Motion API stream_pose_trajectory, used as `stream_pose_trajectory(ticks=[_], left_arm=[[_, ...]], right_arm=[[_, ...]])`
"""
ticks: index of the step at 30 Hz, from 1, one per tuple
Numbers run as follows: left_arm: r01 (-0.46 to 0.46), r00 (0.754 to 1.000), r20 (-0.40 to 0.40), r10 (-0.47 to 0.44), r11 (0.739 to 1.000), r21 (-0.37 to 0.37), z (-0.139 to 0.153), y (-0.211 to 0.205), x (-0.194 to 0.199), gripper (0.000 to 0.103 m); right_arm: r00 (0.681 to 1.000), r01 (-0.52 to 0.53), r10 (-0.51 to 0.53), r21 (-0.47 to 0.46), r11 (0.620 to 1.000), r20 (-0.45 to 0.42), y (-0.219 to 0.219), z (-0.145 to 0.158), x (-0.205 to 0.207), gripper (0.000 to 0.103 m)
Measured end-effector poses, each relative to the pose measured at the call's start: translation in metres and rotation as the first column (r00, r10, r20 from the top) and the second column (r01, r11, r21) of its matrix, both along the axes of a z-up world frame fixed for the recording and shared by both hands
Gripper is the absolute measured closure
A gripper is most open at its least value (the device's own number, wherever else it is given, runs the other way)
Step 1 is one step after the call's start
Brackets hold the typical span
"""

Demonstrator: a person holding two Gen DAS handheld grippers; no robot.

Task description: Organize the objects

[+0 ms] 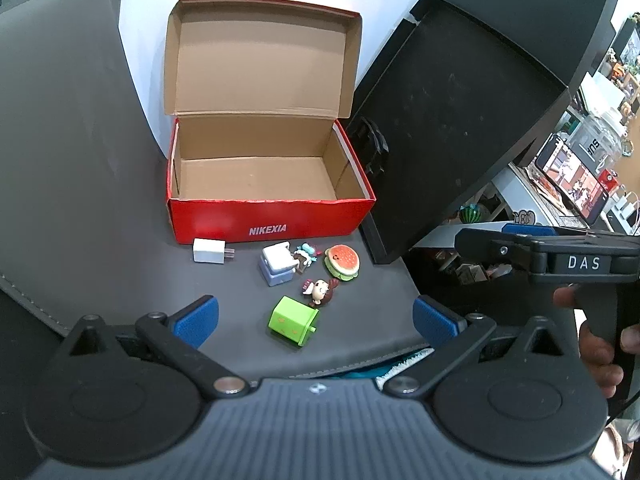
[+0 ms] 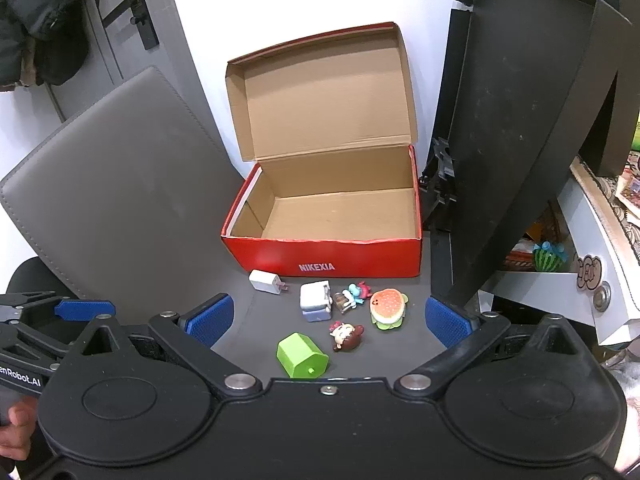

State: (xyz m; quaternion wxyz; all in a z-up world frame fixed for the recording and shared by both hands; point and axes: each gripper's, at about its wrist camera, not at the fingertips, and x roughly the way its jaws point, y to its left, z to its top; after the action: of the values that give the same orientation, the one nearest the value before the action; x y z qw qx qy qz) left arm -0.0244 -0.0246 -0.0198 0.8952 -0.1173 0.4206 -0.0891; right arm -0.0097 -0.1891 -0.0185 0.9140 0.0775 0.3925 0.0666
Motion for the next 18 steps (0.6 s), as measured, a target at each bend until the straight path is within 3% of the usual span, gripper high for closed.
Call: stream_pose_trajectory(ticks=[18], left_arm=[[-0.003, 1.0, -0.007, 0.003, 1.0, 0.004, -0.0028, 0.0, 0.002, 0.001]], right_arm=[[1.0, -0.001, 0.001, 0.0, 1.0, -0.004, 0.0008, -0.0018, 0.001, 0.0]])
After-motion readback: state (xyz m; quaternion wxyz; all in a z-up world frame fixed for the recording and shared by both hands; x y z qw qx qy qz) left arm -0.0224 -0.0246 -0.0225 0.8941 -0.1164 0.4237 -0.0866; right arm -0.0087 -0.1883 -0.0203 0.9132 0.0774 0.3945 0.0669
